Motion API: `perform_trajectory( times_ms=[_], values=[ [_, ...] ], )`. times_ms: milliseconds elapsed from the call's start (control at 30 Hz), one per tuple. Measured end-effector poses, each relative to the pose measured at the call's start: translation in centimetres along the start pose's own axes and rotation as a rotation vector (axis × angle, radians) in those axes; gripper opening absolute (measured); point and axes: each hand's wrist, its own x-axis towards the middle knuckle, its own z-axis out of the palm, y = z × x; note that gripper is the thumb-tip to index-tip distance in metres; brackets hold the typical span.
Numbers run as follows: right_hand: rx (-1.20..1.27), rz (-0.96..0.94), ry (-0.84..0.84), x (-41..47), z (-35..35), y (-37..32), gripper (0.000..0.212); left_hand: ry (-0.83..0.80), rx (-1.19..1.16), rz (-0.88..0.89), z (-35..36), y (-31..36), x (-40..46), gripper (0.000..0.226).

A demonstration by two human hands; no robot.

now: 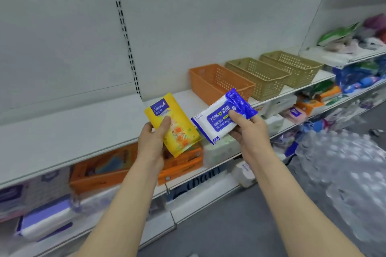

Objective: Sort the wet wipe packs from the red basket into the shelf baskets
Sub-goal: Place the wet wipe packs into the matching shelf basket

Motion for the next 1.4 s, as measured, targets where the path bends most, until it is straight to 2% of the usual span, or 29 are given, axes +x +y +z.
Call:
perform_trajectory(
  times_ms=[100, 300, 400, 500, 633, 700, 767, 933, 1067, 1133, 1233, 1300, 1400],
  values=[
    [-0.039, -0.062, 0.032, 5.7, -0.9, -1.8, 0.026, -0.017, -0.01, 0.035, 4.8, -0.7, 4.4, 0.016],
    [-0.065, -0.051, 0.096, 17.5, -1.8, -5.6, 0.021, -0.043, -0.042, 0.051, 14.3, -0.1, 13.7, 0.029],
    [-0.064, -0.052, 0.093, 23.1, -1.9, -8.1, 0.036, -0.064, -0.055, 0.038, 18.9, 0.9, 17.9, 0.03],
    [-0.085, -0.065, 0.053, 27.7, -2.4, -9.7, 0.046, -0.071, -0.05, 0.004, 22.4, 0.9, 21.0, 0.016],
    [-0.151, -0.035, 0.022, 34.4, -4.2, -10.6, 0.042, -0.048, -0.06, 0.016, 25.8, -0.3, 24.6, 0.039],
    [-0.155, -0.005, 0.028, 38.0, -5.2, -11.0, 0.041, -0.018, -0.068, 0.027, 27.6, -1.0, 26.1, 0.038],
    [-0.187, 0.001, 0.01, 41.6, -6.3, -11.2, 0.03, 0.03, -0.072, 0.038, 29.4, -1.7, 27.5, 0.033],
    [-0.272, 0.017, -0.102, 50.6, -8.9, -11.2, 0.022, 0.182, -0.12, 0.099, 33.2, -3.5, 30.6, 0.052],
    [-0.457, 0.044, -0.11, 56.5, -10.8, -10.6, 0.02, 0.26, -0.2, 0.074, 35.9, -4.9, 31.8, 0.044],
    [-0.547, 0.075, -0.159, 58.9, -11.3, -9.8, 0.027, 0.308, -0.23, 0.07, 37.0, -5.7, 32.4, 0.046],
    [-0.803, 0.096, -0.29, 61.4, -11.6, -7.5, 0.052, 0.384, -0.248, 0.055, 37.6, -6.7, 33.1, 0.046],
    [-0.958, 0.078, -0.371, 62.0, -11.4, -6.2, 0.053, 0.422, -0.246, 0.045, 37.6, -7.4, 33.4, 0.046],
    [-1.047, 0.055, -0.419, 62.5, -10.5, -4.9, 0.053, 0.437, -0.252, 0.047, 37.5, -7.6, 34.1, 0.048]
  ],
)
